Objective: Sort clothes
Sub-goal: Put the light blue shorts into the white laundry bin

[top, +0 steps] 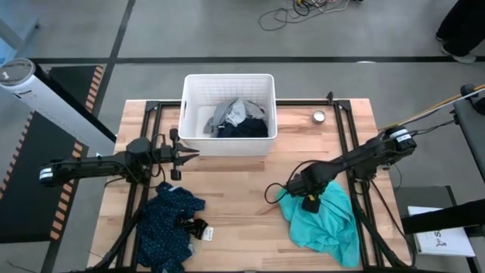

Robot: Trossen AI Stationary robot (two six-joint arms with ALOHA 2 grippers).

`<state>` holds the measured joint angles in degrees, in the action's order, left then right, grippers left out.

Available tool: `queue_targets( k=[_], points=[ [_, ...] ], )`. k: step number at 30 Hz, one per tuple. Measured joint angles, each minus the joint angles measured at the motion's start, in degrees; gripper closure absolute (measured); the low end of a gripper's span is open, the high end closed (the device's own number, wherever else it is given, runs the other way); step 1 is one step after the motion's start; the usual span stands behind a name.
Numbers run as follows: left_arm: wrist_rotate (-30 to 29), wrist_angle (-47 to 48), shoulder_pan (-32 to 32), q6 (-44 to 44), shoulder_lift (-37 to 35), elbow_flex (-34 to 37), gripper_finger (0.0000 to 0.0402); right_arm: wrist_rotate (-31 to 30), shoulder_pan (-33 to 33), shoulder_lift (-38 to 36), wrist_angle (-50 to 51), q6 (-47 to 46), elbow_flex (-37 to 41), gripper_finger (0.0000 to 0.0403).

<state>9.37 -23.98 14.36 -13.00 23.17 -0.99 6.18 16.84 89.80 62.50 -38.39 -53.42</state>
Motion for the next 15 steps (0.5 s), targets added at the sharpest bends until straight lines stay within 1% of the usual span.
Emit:
queue_targets(
  k=[6, 8, 10, 13, 15],
  points=[
    [0.00, -0.03, -0.01, 0.00, 0.01, 0.00, 0.0364, 7.86, 0.00, -0.02, -15.91, 0.92, 7.27, 0.0165],
    [0.00, -0.03, 0.00, 0.00, 0.01, 0.00, 0.0364, 7.77, 0.00, -0.02, -17.60, 0.97, 8.49, 0.0168],
    [0.00, -0.03, -0.02, 0.00, 0.05, 0.00, 0.0364, 6.36, 0.01, 0.60, -17.48, 1.29, 8.64, 0.0176],
    [-0.01, -0.04, 0.00, -0.02, 0.27, 0.00, 0.0364, 4.61, 0.04, 0.86, -17.31, 2.13, 8.68, 0.0210],
    [-0.13, -0.04, -0.02, -0.02, 0.28, 0.00, 0.0364, 3.61, 0.04, 0.92, -17.18, 3.44, 8.35, 0.0252]
  ],
)
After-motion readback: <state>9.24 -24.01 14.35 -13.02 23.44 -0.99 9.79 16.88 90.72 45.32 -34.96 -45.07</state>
